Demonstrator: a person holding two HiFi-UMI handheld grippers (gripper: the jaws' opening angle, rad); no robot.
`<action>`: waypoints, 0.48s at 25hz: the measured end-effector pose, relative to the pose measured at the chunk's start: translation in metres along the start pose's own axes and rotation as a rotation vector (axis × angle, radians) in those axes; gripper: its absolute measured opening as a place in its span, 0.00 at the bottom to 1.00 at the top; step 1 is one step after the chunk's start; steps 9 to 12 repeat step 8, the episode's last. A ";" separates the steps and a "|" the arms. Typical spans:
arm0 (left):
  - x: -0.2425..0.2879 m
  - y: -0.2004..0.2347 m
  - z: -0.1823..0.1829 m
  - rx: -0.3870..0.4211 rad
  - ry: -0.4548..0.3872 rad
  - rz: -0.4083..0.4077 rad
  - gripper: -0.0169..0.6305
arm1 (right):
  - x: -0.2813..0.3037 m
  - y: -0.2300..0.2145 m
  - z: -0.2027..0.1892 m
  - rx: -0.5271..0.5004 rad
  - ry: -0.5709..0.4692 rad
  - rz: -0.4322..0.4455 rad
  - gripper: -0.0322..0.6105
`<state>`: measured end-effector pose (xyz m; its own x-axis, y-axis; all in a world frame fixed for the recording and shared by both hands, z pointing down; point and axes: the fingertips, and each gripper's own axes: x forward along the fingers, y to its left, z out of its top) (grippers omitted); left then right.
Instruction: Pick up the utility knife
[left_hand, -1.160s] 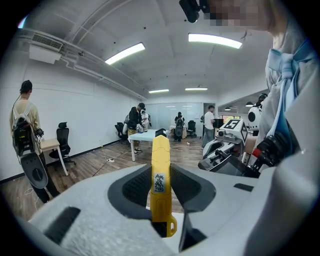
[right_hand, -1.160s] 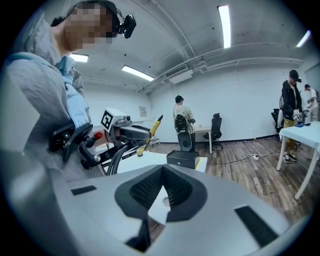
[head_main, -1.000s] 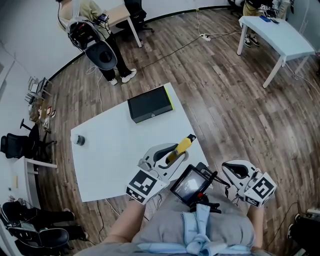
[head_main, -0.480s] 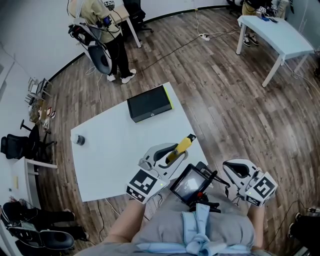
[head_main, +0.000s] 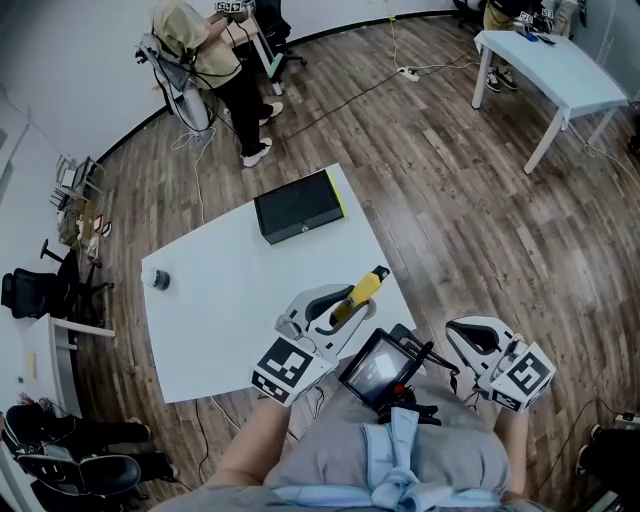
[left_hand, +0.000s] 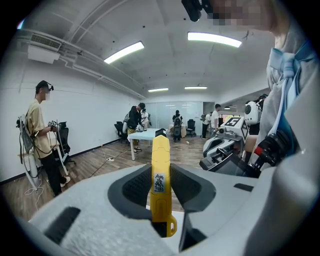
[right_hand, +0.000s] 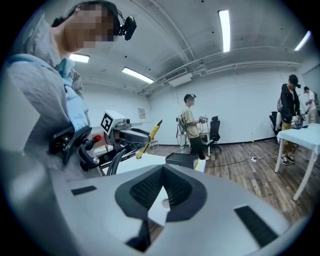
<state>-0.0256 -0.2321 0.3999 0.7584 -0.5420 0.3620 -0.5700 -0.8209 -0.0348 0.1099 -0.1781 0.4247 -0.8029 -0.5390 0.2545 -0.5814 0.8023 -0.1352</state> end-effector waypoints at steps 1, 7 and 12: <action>-0.001 0.000 0.000 0.001 0.000 0.000 0.22 | 0.000 0.000 0.000 0.000 0.000 0.000 0.09; -0.004 -0.001 0.000 0.004 -0.003 0.000 0.22 | 0.000 0.005 0.000 -0.001 -0.003 -0.001 0.09; -0.005 -0.001 0.000 0.004 -0.004 -0.001 0.22 | 0.000 0.005 0.000 -0.001 -0.004 -0.001 0.09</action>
